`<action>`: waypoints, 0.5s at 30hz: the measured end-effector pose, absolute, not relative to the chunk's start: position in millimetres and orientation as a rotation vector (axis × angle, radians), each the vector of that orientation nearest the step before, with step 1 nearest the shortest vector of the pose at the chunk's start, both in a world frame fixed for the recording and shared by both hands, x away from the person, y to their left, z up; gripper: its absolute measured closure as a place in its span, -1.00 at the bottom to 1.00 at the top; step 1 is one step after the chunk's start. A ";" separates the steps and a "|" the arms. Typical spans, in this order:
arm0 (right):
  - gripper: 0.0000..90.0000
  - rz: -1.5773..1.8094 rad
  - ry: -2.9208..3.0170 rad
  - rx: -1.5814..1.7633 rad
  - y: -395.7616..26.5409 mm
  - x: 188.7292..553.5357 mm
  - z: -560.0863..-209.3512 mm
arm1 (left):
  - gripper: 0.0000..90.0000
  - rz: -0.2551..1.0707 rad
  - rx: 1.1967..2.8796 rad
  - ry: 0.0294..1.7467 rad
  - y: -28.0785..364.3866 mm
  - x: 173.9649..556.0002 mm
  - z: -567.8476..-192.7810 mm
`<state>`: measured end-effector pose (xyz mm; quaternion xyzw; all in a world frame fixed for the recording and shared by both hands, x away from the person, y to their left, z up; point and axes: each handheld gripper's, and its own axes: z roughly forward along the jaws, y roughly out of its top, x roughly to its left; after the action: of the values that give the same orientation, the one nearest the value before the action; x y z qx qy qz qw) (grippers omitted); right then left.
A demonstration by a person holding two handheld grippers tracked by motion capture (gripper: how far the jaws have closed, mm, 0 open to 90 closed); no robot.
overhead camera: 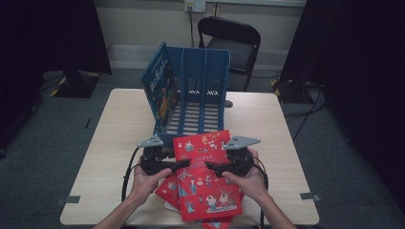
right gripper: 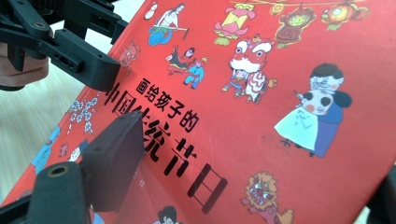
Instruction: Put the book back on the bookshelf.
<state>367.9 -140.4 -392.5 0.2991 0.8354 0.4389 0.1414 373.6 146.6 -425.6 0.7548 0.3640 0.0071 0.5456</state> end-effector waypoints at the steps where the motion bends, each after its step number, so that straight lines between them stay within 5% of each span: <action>1: -0.55 1.273 2.408 0.859 -139.4 368.5 -391.3 | -0.21 0.029 1.786 0.856 147.9 373.3 -423.9; 15: -0.47 1.305 2.365 0.855 -133.2 373.3 -381.6 | -0.12 0.053 1.765 0.859 152.3 378.2 -415.1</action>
<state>373.3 -133.2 -381.6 0.2981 0.8249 0.4551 0.1537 378.2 152.3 -415.1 0.7475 0.3638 0.0224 0.5554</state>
